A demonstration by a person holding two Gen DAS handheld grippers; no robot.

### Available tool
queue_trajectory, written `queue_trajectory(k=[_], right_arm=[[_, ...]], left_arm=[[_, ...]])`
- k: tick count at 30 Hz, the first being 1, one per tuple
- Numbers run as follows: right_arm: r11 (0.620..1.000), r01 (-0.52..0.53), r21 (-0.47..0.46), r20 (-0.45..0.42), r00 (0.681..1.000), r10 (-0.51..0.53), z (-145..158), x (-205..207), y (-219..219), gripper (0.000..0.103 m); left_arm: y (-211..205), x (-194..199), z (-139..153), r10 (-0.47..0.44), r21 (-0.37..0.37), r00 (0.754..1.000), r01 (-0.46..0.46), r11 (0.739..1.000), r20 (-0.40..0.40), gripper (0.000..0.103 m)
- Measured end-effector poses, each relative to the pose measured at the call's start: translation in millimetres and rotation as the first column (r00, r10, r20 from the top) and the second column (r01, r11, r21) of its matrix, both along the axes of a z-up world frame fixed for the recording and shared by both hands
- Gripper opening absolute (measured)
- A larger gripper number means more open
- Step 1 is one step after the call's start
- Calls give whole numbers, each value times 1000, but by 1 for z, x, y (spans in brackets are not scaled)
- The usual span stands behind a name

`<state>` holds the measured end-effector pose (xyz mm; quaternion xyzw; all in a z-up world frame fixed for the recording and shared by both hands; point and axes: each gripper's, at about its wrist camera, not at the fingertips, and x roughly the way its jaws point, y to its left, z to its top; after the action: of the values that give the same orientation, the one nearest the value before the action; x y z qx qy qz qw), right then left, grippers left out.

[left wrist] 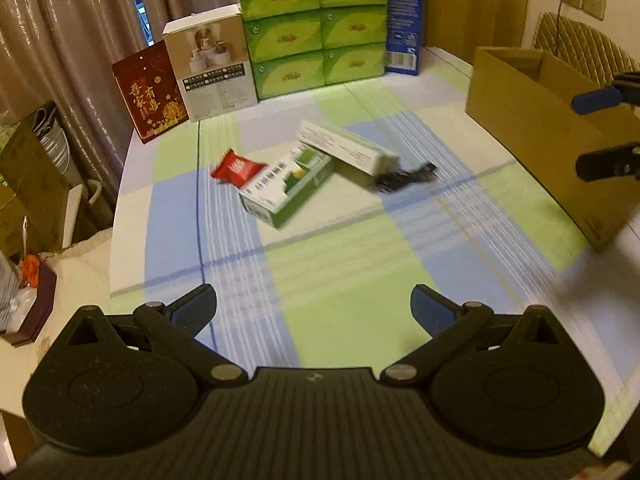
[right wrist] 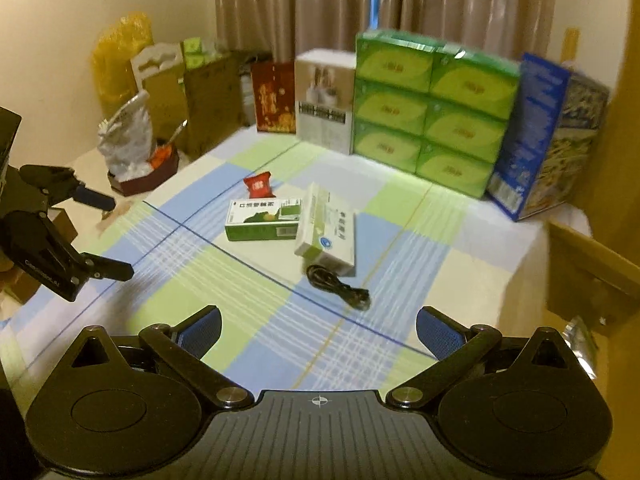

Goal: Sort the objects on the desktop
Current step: 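Withdraw both open tools from the box toward the medicine boxes, then grasp the white medicine box with the right tool while the left tool grasps the green box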

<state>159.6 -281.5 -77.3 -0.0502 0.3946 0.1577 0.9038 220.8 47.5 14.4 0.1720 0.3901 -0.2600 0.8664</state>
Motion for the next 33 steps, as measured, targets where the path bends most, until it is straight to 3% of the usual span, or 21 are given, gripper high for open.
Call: queue_trajectory(k=[6, 9, 17, 20, 26, 29, 33], right_arm=[[1000, -7, 3, -97, 995, 7, -15, 71, 5, 101], [999, -28, 45, -192, 981, 36, -28, 102, 6, 101], [994, -15, 105, -315, 948, 48, -61, 158, 13, 101], [994, -4, 105, -334, 942, 39, -69, 174, 15, 100], [996, 4, 85, -349, 937, 26, -84, 199, 15, 99], [997, 8, 77, -368, 930, 21, -92, 208, 15, 92], [997, 18, 78, -383, 923, 13, -102, 217, 15, 84]], left_arm=[[-3, 64, -8, -90, 24, 996, 90, 996, -23, 101], [-8, 91, -13, -129, 44, 991, 130, 991, -22, 100], [-30, 137, -46, -244, 81, 967, 249, 965, -72, 93], [-37, 147, -58, -272, 105, 959, 279, 954, -77, 92], [-45, 170, -73, -286, 79, 954, 293, 953, -87, 87], [-51, 179, -81, -295, 71, 950, 302, 951, -102, 77], [-55, 185, -88, -309, 70, 945, 318, 946, -110, 76]])
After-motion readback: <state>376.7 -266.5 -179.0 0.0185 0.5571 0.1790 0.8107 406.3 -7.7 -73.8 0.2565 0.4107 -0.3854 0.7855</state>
